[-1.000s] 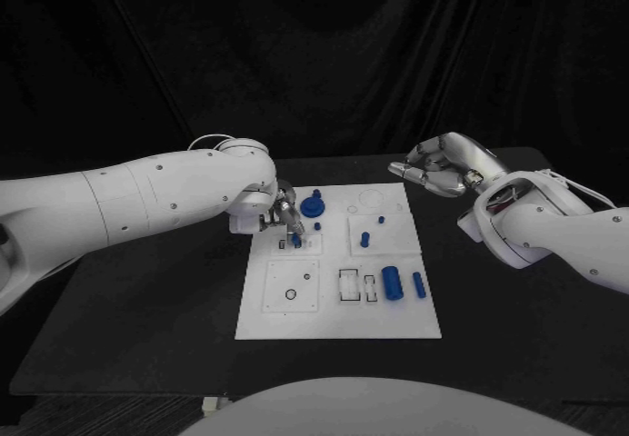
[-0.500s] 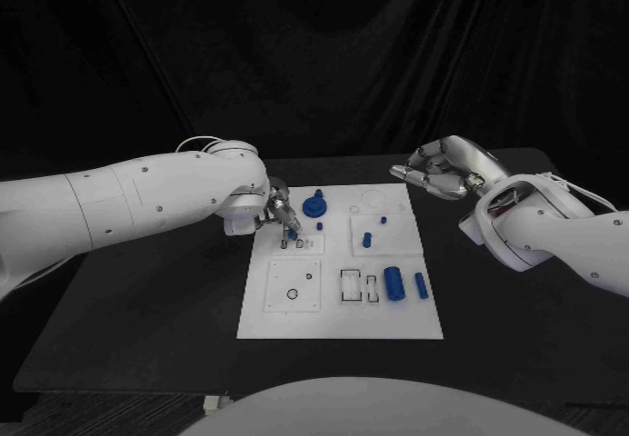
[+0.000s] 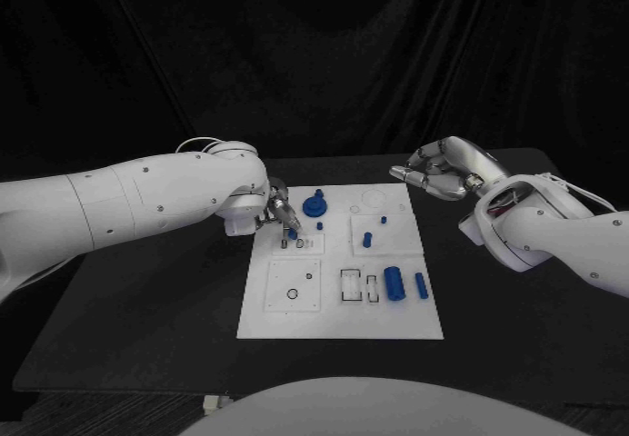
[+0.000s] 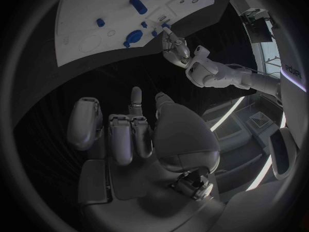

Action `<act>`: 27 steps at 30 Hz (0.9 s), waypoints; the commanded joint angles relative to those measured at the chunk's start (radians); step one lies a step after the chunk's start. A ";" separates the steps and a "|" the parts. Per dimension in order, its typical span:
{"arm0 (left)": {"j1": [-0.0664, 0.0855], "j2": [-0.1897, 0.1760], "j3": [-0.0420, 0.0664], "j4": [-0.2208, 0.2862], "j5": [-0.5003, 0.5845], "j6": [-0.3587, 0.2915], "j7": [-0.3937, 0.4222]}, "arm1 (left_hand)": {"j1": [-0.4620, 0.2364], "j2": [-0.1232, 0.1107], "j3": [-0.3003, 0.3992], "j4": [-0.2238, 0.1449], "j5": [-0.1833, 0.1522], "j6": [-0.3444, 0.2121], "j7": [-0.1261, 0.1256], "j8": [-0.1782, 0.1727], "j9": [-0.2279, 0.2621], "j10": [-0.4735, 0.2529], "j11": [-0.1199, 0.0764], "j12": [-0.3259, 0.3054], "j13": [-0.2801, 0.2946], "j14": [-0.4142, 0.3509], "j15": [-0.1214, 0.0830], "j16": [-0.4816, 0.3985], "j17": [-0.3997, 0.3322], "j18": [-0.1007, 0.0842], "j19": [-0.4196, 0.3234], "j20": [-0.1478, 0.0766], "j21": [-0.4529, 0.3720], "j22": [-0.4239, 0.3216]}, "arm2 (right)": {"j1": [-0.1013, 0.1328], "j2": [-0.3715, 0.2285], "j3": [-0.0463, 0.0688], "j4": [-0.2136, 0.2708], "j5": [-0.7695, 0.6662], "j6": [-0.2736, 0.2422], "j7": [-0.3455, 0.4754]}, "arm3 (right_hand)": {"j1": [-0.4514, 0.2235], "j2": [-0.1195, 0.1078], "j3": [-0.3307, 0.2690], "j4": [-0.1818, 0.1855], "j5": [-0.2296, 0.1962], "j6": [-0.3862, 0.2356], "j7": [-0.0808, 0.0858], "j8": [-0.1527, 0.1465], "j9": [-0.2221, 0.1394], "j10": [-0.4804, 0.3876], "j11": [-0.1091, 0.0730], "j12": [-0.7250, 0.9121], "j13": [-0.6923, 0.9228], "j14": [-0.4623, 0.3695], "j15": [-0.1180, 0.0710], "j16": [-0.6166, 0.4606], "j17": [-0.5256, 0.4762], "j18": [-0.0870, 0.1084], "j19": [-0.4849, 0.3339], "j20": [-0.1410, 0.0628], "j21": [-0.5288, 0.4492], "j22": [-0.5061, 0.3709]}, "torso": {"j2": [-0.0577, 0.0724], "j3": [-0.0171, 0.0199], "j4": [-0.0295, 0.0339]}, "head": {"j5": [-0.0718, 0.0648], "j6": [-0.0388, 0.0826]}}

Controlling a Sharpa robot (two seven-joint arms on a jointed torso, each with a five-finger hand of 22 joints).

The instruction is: Assemble the parts on the task board

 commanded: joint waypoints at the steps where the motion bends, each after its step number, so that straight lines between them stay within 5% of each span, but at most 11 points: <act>1: -0.002 0.000 0.001 0.002 0.044 -0.015 -0.015 | -0.024 -0.005 0.056 -0.004 0.011 0.013 -0.016 -0.005 0.030 0.061 -0.001 -0.004 0.208 0.113 -0.012 -0.009 0.275 -0.044 0.002 -0.004 -0.010 0.044 | -0.003 0.001 0.001 0.000 -0.006 0.004 -0.021 | 0.019 -0.002 -0.028 -0.001 0.022 -0.008 -0.003 0.013 0.011 0.104 -0.004 0.017 0.271 0.108 -0.001 0.025 0.268 0.004 -0.006 0.001 -0.025 0.168 | 0.000 -0.0001 -0.0007 | 0.002 0.000; 27: -0.011 0.006 0.000 -0.003 0.089 -0.002 -0.029 | -0.028 -0.004 0.061 0.000 0.011 0.015 -0.018 -0.004 0.033 0.056 -0.003 -0.007 0.201 0.113 -0.012 -0.009 0.275 -0.042 -0.004 -0.004 -0.017 0.038 | -0.007 0.010 0.001 -0.005 -0.006 0.011 -0.023 | 0.025 -0.002 -0.026 -0.001 0.025 -0.010 -0.003 0.012 0.011 0.104 -0.004 0.017 0.271 0.108 0.000 0.025 0.268 0.004 -0.007 0.001 -0.026 0.167 | 0.000 -0.0004 -0.0010 | 0.008 0.000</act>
